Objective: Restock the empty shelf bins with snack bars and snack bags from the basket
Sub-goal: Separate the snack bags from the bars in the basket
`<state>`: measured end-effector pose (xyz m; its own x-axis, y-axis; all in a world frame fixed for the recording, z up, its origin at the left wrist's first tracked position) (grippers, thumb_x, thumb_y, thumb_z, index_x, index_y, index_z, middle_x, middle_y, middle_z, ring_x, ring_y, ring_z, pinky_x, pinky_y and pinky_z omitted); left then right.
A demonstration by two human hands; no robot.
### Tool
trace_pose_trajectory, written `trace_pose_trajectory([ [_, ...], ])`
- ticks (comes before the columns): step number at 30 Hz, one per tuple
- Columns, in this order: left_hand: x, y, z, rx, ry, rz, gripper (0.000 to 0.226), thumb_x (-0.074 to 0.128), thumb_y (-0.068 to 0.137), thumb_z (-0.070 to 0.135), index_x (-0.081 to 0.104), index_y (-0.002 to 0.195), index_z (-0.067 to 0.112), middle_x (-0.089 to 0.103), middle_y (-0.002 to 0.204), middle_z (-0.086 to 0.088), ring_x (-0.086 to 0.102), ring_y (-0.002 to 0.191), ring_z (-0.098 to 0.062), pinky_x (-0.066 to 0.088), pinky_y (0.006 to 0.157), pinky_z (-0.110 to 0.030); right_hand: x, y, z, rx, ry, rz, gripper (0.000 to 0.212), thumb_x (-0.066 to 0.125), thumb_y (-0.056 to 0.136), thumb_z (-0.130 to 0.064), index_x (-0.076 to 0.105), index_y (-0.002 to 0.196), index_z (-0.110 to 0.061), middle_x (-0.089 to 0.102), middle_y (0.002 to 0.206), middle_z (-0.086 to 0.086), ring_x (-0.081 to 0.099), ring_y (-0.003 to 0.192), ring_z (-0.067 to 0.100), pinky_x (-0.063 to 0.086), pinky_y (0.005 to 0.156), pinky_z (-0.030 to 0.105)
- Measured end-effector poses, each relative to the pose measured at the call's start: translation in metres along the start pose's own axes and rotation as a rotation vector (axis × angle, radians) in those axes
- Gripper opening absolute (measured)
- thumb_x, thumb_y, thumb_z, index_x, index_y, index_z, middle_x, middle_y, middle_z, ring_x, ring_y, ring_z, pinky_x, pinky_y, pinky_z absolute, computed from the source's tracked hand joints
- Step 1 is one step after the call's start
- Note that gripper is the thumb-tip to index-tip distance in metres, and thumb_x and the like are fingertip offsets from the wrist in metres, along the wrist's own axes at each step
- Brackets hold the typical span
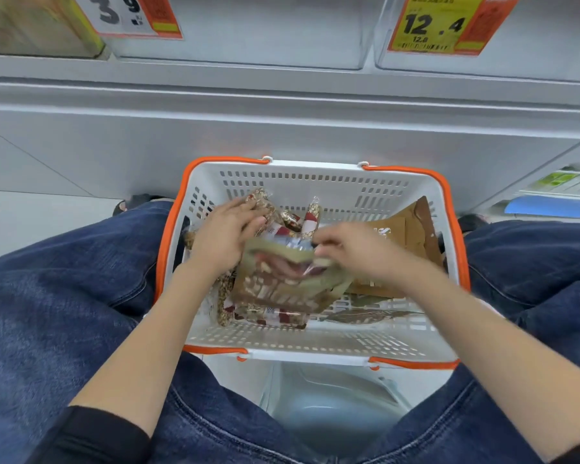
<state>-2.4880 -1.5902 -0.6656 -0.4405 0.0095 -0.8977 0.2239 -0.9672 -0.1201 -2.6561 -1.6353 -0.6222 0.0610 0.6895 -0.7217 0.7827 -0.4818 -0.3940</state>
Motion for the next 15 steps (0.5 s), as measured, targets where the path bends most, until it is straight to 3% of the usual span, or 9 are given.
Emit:
trace_pose_trajectory([
  [3,-0.013,-0.006,-0.015,-0.266,-0.578,0.086,0.055,0.021,0.100,0.049,0.066,0.116,0.021,0.061,0.126,-0.002,0.051,0.119,-0.014,0.036,0.105,-0.035,-0.061,-0.022,0.025,0.023,0.265,0.191,0.028,0.054,0.095,-0.016,0.053,0.067,-0.019,0.047,0.064,-0.005,0.041,0.059,0.007,0.032,0.059,0.022],
  [5,-0.006,-0.007,-0.016,-0.442,-0.996,0.010,0.064,0.019,0.096,0.061,0.067,0.109,0.023,0.064,0.117,0.003,0.054,0.113,-0.014,0.037,0.105,-0.036,-0.073,-0.035,0.052,0.082,0.500,0.301,0.023,0.054,0.095,-0.017,0.056,0.077,-0.003,0.045,0.069,0.009,0.040,0.065,0.016,0.031,0.063,0.027],
  [7,0.000,-0.008,-0.003,-0.470,-1.237,-0.110,0.054,0.026,0.094,0.058,0.058,0.110,0.019,0.064,0.110,0.001,0.058,0.110,-0.018,0.038,0.105,-0.036,-0.069,-0.039,0.069,0.123,0.670,0.344,0.021,0.053,0.096,-0.015,0.056,0.082,0.000,0.048,0.075,0.011,0.041,0.071,0.020,0.032,0.066,0.033],
  [9,0.003,-0.011,0.010,-0.378,-1.215,-0.177,0.038,0.045,0.092,0.043,0.057,0.116,0.017,0.069,0.109,-0.002,0.064,0.106,-0.019,0.044,0.101,-0.036,-0.060,-0.039,0.073,0.148,0.767,0.345,0.020,0.050,0.097,-0.012,0.056,0.079,-0.006,0.054,0.077,0.012,0.049,0.070,0.020,0.039,0.063,0.032],
  [11,0.001,-0.012,0.010,-0.340,-1.103,-0.119,0.025,0.056,0.092,0.022,0.061,0.116,0.018,0.072,0.105,-0.001,0.068,0.100,-0.018,0.050,0.096,-0.040,-0.046,-0.039,0.079,0.197,0.872,0.318,0.019,0.048,0.098,-0.012,0.058,0.081,-0.012,0.064,0.078,0.005,0.060,0.070,0.012,0.050,0.060,0.025],
  [15,-0.026,-0.007,0.010,-0.355,-1.116,0.119,0.015,0.056,0.093,0.012,0.066,0.103,0.016,0.073,0.097,-0.005,0.069,0.092,-0.023,0.056,0.085,-0.039,-0.024,-0.039,0.101,0.357,0.859,0.208,0.015,0.054,0.095,-0.019,0.062,0.108,-0.015,0.068,0.108,0.003,0.064,0.101,0.019,0.057,0.082,0.034],
])
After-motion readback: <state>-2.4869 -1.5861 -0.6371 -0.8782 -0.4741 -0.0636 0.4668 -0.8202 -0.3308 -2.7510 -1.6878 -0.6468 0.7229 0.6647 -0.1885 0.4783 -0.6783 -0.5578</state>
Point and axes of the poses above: each hand's wrist, its own y-axis towards the middle knuckle, its own x-axis out of the palm, z = x × y, the point moved 8 cm from there along y, towards the middle knuckle
